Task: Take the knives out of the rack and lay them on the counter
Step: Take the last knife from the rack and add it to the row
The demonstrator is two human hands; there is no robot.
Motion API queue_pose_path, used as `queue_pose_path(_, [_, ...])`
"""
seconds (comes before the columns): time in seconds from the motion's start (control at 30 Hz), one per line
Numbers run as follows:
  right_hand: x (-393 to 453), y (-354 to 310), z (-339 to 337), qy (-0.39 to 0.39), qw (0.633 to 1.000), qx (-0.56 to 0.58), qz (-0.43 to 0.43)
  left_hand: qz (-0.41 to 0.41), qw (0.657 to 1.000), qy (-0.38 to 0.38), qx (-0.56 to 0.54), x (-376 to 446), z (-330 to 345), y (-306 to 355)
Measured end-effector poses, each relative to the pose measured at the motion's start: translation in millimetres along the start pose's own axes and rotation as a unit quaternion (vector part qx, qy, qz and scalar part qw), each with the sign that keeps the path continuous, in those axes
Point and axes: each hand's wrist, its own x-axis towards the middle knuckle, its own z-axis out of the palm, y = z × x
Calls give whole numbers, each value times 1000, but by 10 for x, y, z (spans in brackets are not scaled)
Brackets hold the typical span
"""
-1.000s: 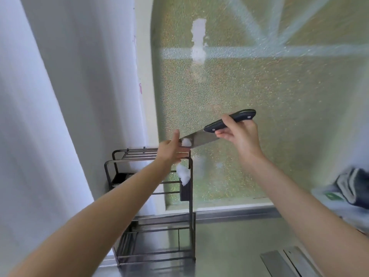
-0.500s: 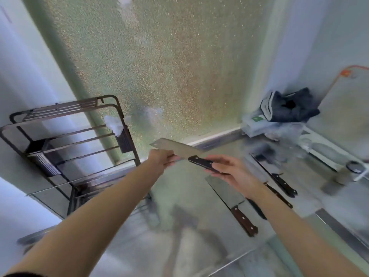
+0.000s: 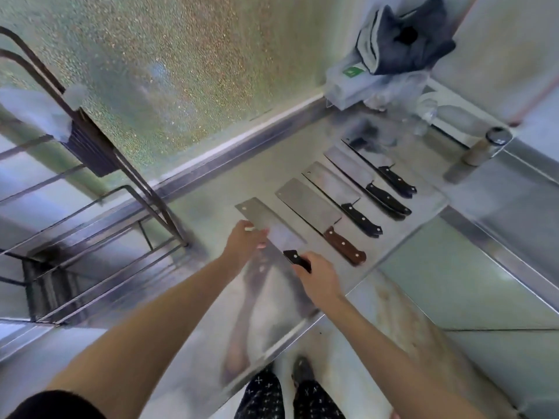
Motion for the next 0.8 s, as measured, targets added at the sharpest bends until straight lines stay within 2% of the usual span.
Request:
queue_pose_path(0.03, [12,46,40,6,1000,-11,11,26,995,-9,96,52,-7,-110])
queue_pose_path(0.07, [30,85,70,12,999,-19,23,51,976,-22,213,99,-22,-229])
queue_pose_path(0.13, [78,162,111,20,999,-25,44,77,908,-37,410,164,-81,-466])
queue_pose_path(0.2, [128,228,133,27,998,-27,55,100,857,-58,502,179,-133,-675])
queue_pose_path(0.27, [166,265,141,32,997,-36,62,109,831,-98,536,182,-177,-838])
queue_pose_path(0.37, [200,287,153,37,995,-66,60,112,813,-126,558,184,-223,-958])
queue_pose_path(0.53, [226,343,219,40,989,-129,54,127,808,-124,561,203,-232,-1001])
queue_pose_path(0.8, [192,427,328,58,983,-160,70,130,809,-125,560,203,-223,-1017])
